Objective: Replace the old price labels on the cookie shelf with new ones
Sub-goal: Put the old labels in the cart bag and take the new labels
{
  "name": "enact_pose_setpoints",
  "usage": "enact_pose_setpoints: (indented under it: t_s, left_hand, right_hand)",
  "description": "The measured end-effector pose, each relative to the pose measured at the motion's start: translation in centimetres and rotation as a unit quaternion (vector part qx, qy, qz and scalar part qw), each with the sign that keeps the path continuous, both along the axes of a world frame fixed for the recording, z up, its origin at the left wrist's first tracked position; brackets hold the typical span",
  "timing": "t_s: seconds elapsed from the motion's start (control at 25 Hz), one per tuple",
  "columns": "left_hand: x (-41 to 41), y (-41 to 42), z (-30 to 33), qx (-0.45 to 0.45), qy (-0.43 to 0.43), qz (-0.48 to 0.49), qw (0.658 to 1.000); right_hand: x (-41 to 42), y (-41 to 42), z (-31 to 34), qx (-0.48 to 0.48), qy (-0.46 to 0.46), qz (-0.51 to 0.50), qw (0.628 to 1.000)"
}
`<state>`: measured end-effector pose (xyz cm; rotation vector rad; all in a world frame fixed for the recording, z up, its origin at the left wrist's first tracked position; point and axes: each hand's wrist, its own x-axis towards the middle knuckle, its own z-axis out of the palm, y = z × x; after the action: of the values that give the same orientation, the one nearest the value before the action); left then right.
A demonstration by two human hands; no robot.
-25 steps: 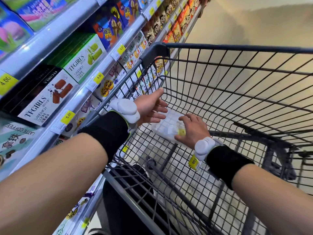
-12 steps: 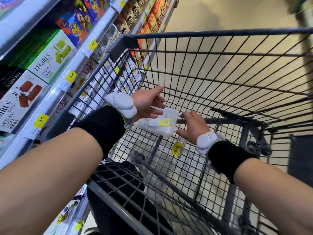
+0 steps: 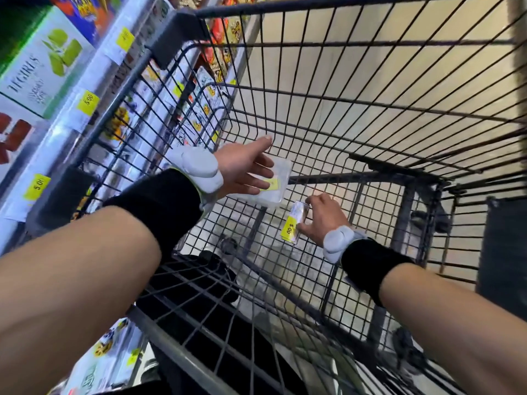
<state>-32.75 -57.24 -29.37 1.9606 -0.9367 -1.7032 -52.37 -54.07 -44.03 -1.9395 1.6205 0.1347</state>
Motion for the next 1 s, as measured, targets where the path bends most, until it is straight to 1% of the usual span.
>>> enact_pose_setpoints:
  t_s: [0.28, 0.4, 0.48, 0.6, 0.76, 0.88, 1.0]
  left_hand:
    - [0.2, 0.0, -0.3, 0.001, -0.001, -0.001, 1.0]
    - [0.4, 0.0, -0.3, -0.004, -0.006, -0.003, 1.0]
    - [0.4, 0.1, -0.3, -0.006, -0.008, 0.0, 1.0]
    - [0.4, 0.1, -0.1, -0.007, -0.013, 0.002, 1.0]
    - [0.3, 0.1, 0.2, -0.009, -0.018, 0.003, 1.0]
    - [0.3, 0.1, 0.4, -0.012, -0.021, 0.004, 1.0]
    - [0.1, 0.1, 0.8, -0.012, -0.017, 0.002, 1.0]
  right_hand:
    - [0.9, 0.4, -1.3, -0.005, 0.011, -0.005, 1.0]
    - [0.8, 0.7, -1.5, -0.013, 0.0, -0.012, 1.0]
    - [0.8, 0.6, -1.5, -0.007, -0.006, -0.017, 1.0]
    - [1.2, 0.3, -1.2, 0.027, -0.012, -0.028, 0.999]
    - [1.6, -0.2, -1.0, 0.069, -0.043, -0.057, 0.995]
    - [1.4, -0.3, -0.6, 0.071, -0.076, -0.084, 0.991]
    - [1.1, -0.9, 0.5, 0.092, -0.111, -0.115, 0.983]
